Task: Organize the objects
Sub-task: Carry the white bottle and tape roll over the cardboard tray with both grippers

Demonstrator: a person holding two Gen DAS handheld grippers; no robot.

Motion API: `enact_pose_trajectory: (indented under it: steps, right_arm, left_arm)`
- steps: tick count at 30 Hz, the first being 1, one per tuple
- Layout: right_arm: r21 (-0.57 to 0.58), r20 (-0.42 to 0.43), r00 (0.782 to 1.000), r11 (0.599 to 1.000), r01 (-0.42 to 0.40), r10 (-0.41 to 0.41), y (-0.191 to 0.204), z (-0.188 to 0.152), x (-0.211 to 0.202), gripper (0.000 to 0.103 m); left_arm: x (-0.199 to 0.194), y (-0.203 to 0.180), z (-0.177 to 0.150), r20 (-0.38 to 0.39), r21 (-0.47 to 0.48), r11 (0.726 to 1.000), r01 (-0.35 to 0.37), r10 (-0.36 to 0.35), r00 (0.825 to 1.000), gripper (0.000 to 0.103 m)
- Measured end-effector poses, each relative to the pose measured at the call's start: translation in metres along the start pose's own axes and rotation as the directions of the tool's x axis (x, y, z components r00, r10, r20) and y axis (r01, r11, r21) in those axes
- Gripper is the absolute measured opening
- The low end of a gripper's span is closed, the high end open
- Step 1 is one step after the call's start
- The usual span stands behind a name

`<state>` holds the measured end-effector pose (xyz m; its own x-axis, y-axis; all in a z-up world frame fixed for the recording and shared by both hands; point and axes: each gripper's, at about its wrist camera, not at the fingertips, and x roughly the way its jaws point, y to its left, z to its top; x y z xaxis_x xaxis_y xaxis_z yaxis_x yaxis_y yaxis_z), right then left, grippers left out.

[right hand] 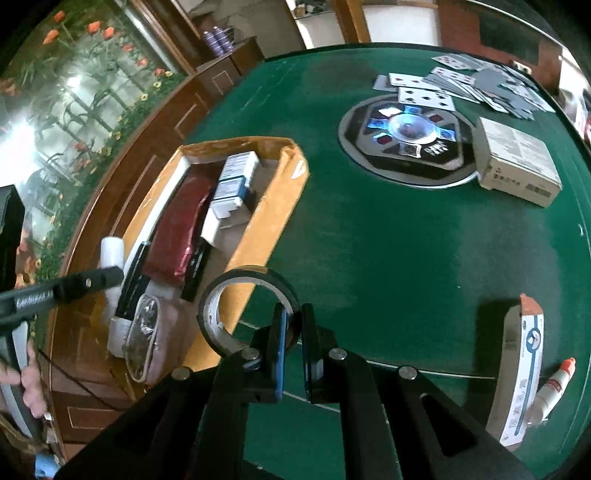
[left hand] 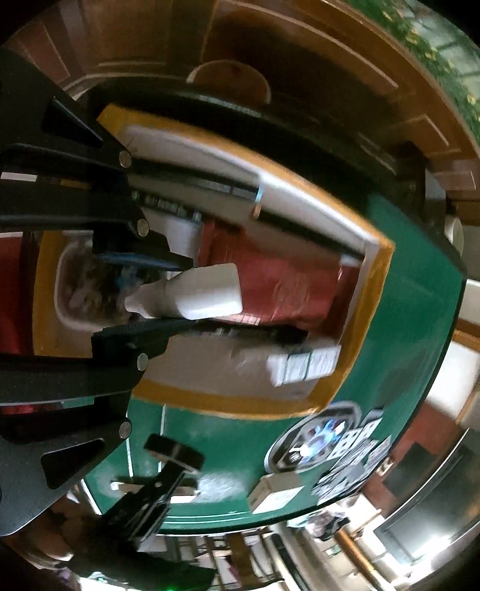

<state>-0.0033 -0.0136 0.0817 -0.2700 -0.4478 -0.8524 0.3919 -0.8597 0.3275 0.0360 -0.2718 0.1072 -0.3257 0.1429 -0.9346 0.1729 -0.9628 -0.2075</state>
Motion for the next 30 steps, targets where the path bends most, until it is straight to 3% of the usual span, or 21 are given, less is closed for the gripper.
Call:
enact_pose_trajectory:
  steps: [8, 17, 24, 30]
  right_arm:
    - [-0.056, -0.011, 1.0, 0.998, -0.014, 0.014, 0.024, 0.002, 0.006, 0.005]
    - [-0.081, -0.026, 0.999, 0.997, -0.021, 0.019, 0.039, 0.005, 0.015, 0.005]
    - [-0.113, -0.039, 0.999, 0.993, -0.028, 0.023, 0.057, 0.009, 0.024, 0.005]
    - [-0.156, -0.05, 0.999, 0.988, -0.016, 0.008, 0.073, 0.014, 0.032, 0.005]
  left_arm:
    - [-0.007, 0.044, 0.014, 0.029, -0.083, 0.996, -0.035, 0.037, 0.999, 0.025]
    - [0.011, 0.061, 0.012, -0.022, -0.07, 0.994, -0.079, 0.078, 0.997, 0.025]
    - [0.033, 0.066, 0.013, -0.047, 0.009, 0.988, -0.156, 0.156, 0.987, 0.025]
    - [0.046, 0.049, 0.01, -0.028, 0.176, 0.963, -0.202, 0.21, 0.977, 0.025]
